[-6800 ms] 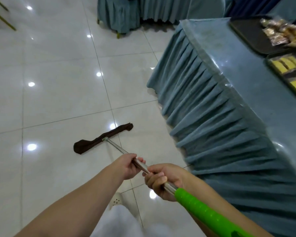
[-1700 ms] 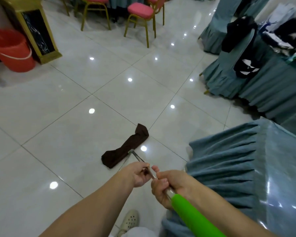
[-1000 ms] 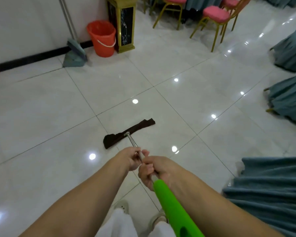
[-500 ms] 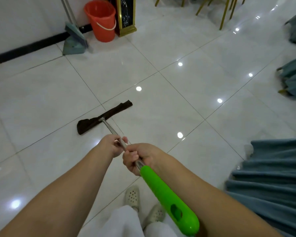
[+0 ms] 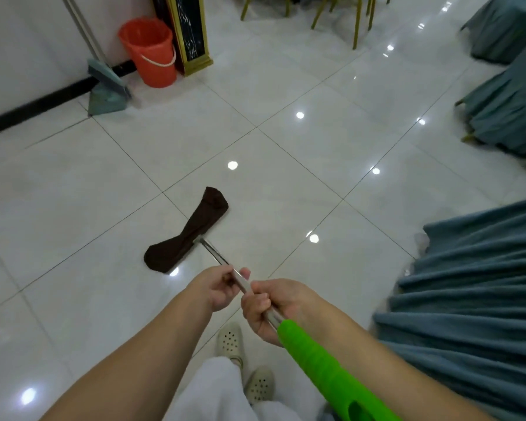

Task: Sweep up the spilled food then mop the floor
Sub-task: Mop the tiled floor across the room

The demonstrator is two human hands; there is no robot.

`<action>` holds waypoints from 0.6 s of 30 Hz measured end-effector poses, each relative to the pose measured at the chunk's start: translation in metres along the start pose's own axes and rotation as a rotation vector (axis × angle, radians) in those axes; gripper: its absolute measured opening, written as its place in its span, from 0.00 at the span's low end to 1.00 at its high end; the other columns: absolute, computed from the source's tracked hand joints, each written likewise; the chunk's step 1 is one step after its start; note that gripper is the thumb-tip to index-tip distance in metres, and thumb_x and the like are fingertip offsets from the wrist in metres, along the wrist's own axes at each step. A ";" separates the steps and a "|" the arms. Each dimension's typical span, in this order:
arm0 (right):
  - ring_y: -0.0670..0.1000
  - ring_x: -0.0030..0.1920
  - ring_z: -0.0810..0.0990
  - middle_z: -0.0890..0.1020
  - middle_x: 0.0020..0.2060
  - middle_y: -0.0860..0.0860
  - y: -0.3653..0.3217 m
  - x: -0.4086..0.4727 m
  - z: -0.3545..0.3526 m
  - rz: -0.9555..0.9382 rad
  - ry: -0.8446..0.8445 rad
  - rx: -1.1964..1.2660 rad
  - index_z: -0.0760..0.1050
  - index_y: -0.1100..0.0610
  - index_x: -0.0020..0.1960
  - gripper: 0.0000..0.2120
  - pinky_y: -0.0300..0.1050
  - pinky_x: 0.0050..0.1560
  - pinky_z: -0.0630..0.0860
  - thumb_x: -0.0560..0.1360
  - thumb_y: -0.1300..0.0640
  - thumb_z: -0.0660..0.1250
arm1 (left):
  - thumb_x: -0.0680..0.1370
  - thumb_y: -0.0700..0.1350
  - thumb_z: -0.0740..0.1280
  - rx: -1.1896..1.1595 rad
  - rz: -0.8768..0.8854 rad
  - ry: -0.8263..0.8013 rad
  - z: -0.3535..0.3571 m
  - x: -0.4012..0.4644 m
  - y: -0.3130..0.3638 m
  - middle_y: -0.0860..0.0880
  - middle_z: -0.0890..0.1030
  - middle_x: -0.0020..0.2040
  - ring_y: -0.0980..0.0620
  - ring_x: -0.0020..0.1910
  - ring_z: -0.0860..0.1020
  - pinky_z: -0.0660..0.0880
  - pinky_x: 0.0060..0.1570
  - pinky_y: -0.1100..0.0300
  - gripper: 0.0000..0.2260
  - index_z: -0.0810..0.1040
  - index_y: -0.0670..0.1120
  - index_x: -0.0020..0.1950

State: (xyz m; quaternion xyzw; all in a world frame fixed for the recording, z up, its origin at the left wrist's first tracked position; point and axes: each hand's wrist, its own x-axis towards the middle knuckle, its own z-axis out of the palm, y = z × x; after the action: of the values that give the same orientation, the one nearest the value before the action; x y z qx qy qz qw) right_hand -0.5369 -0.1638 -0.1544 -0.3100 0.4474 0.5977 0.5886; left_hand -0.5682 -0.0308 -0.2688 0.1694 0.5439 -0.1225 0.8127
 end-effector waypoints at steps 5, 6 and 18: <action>0.47 0.13 0.63 0.66 0.23 0.53 0.025 -0.038 -0.044 -0.049 0.006 0.065 0.72 0.53 0.49 0.09 0.30 0.12 0.62 0.80 0.64 0.55 | 0.83 0.40 0.56 0.062 -0.080 -0.061 0.011 -0.017 -0.057 0.38 0.77 0.41 0.43 0.24 0.81 0.79 0.26 0.53 0.11 0.68 0.36 0.43; 0.47 0.13 0.63 0.66 0.22 0.53 0.029 -0.045 -0.052 -0.065 0.008 0.087 0.72 0.51 0.51 0.11 0.30 0.12 0.62 0.81 0.64 0.54 | 0.83 0.40 0.56 0.078 -0.093 -0.073 0.013 -0.020 -0.067 0.38 0.77 0.41 0.43 0.24 0.81 0.79 0.25 0.52 0.11 0.69 0.36 0.43; 0.47 0.11 0.63 0.67 0.22 0.54 0.073 -0.099 -0.112 -0.208 0.103 0.222 0.71 0.50 0.49 0.12 0.30 0.12 0.62 0.80 0.65 0.55 | 0.83 0.39 0.54 0.284 -0.151 -0.097 0.039 -0.051 -0.155 0.37 0.80 0.27 0.43 0.22 0.80 0.77 0.20 0.54 0.10 0.69 0.32 0.49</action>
State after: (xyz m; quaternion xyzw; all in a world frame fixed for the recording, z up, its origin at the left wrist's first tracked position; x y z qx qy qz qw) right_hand -0.6151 -0.3004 -0.0988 -0.3178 0.5058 0.4639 0.6542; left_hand -0.6139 -0.1877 -0.2298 0.2353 0.4926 -0.2669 0.7942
